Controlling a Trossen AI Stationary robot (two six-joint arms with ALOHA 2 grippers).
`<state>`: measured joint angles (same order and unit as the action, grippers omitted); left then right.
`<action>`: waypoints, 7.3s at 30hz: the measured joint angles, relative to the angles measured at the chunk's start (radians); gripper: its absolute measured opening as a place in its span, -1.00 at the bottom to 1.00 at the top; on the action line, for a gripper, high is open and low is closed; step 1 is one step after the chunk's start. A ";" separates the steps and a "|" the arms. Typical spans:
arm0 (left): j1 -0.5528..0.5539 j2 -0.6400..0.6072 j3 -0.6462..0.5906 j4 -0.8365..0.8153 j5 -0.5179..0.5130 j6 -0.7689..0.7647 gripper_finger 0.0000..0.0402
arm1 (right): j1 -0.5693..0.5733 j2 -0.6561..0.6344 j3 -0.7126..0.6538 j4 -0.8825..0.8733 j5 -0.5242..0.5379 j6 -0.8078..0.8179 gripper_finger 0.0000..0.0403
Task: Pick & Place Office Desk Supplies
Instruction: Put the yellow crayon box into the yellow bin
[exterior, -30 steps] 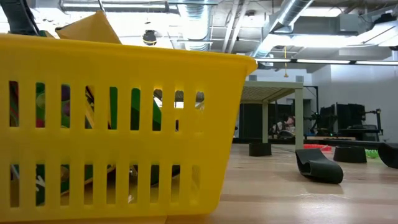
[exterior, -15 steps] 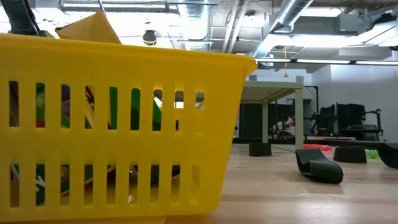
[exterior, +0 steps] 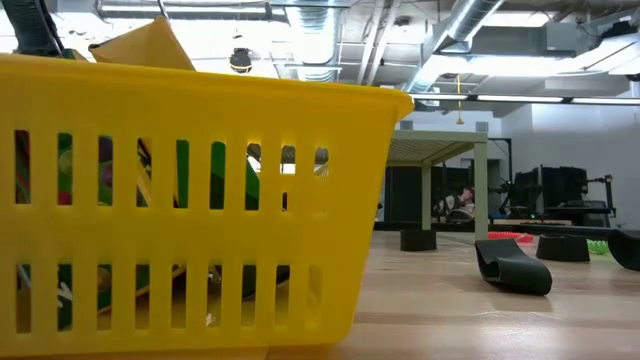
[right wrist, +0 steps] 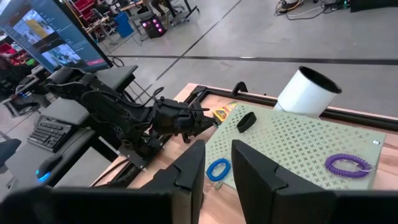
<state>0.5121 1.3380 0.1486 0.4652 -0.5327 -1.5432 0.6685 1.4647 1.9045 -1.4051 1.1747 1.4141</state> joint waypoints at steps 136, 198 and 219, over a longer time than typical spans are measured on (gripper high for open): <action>0.229 0.051 0.822 -1.013 0.488 1.488 0.95 | 0.028 0.008 0.000 -0.005 0.053 0.097 -0.62; 0.202 0.433 0.940 -1.062 0.482 1.638 0.99 | 0.016 0.006 0.000 0.037 0.019 0.079 -0.62; 0.215 0.432 0.939 -1.075 0.532 1.640 0.99 | 0.016 0.007 0.000 0.043 0.018 0.079 -0.62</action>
<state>0.7273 1.7702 1.0879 -0.6098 -0.0008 0.0972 0.6846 1.4715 1.9045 -1.3626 1.1931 1.4934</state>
